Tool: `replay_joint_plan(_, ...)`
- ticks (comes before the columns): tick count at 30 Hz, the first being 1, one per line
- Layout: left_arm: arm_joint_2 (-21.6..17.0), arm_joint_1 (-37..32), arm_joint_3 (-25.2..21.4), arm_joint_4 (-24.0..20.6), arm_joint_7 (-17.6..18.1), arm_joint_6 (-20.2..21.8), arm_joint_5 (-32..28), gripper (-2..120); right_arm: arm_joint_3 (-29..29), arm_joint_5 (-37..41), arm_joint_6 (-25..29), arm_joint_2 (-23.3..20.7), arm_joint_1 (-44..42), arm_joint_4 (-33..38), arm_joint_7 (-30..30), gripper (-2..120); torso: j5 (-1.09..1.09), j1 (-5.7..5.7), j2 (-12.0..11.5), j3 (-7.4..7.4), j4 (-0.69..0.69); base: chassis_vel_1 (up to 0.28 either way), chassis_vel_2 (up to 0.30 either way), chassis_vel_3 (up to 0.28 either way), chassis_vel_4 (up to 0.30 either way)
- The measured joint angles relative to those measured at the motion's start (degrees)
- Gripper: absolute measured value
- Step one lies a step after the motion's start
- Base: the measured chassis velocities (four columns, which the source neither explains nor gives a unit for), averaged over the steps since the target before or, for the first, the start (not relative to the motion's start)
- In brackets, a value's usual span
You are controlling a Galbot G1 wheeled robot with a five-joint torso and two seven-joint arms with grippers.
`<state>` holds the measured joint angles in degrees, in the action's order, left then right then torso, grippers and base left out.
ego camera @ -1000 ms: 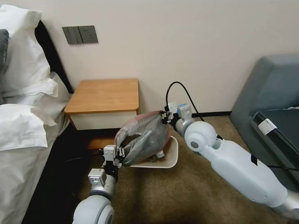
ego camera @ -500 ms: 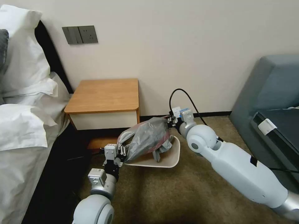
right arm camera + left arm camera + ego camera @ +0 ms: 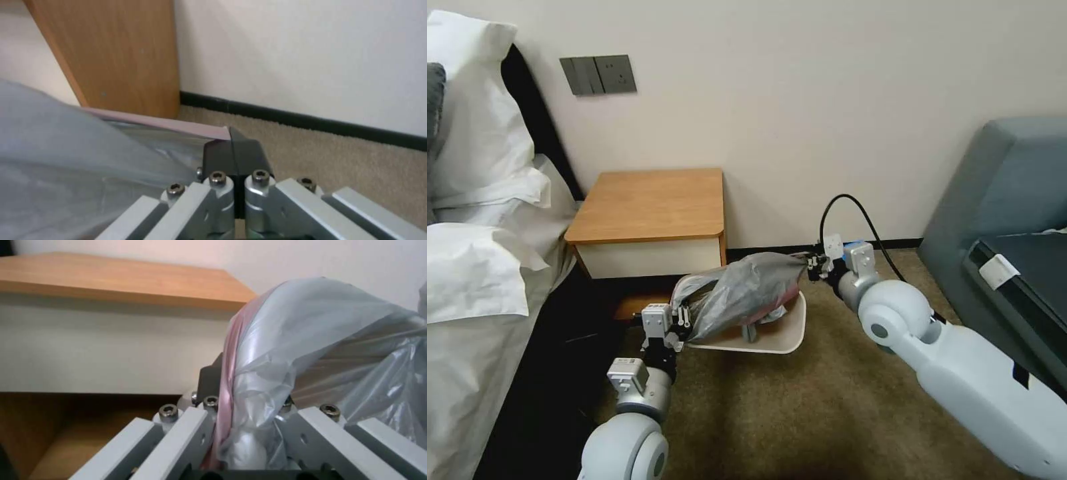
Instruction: Pick up the garbage bag from the table and place it over the trash can.
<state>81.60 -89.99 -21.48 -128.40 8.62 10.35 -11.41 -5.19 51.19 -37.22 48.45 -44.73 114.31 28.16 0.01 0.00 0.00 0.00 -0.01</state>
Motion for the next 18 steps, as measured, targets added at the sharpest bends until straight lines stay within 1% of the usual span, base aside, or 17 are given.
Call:
replay_joint_plan(2,0.05,-0.15,-0.10,-0.16,0.19,-0.23,-0.02,5,0.65,-0.40,0.23,-0.47,-1.55,0.49,-0.15,0,-0.01,0.00,0.00,0.00,0.00,0.000,0.000,0.000,0.000)
replay_joint_plan(10,0.26,-0.25,-0.57,-0.17,0.94,-1.05,-0.01,5,0.99,-0.80,0.30,-0.71,-3.36,2.05,-0.17,0,0.00,0.00,0.00,0.00,0.01,0.000,0.000,0.000,0.000)
replay_joint_plan(18,0.28,-0.19,-0.86,0.03,1.32,-1.55,-0.06,5,1.28,-0.71,0.36,-0.48,-2.89,4.20,-0.16,0,-0.01,0.00,0.00,0.00,0.01,0.000,0.000,0.000,0.000)
